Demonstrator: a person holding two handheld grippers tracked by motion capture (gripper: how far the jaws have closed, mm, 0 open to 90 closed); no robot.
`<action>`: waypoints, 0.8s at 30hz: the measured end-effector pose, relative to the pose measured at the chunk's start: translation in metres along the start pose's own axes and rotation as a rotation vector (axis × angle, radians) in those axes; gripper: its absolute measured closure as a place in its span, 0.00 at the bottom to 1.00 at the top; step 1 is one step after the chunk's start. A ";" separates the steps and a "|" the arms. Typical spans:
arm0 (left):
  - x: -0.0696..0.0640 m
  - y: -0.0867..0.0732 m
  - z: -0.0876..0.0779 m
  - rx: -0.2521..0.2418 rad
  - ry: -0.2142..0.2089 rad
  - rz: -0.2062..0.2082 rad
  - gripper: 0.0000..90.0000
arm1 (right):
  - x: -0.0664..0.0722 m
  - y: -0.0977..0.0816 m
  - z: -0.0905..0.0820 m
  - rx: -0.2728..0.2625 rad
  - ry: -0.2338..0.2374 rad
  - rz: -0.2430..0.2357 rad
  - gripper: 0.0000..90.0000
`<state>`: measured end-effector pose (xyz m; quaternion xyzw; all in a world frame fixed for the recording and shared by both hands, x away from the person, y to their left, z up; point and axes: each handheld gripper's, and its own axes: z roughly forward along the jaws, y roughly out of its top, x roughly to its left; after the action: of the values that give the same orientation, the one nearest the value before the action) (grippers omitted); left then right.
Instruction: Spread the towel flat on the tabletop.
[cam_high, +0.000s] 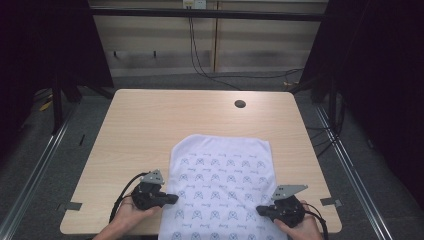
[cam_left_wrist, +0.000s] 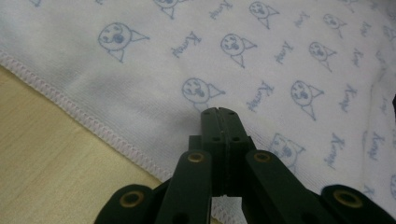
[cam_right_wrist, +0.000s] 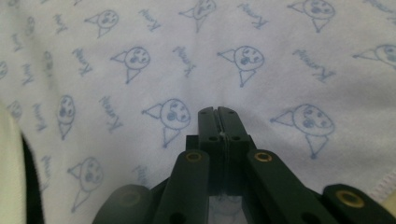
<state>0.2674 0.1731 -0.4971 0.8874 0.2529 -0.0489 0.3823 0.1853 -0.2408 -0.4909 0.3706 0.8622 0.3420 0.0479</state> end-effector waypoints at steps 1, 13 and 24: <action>-0.001 0.000 0.000 0.000 -0.004 -0.001 1.00 | 0.003 -0.001 -0.001 0.006 -0.007 0.003 0.99; -0.006 0.000 -0.015 -0.062 -0.049 -0.017 0.93 | -0.006 0.006 -0.007 -0.102 0.067 0.054 0.95; 0.036 0.025 -0.020 -0.151 0.019 -0.063 0.82 | -0.047 0.021 -0.017 -0.233 -0.045 0.110 0.63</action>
<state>0.3085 0.1871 -0.4768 0.8479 0.2875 -0.0332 0.4441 0.2261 -0.2717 -0.4726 0.4168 0.7938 0.4335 0.0912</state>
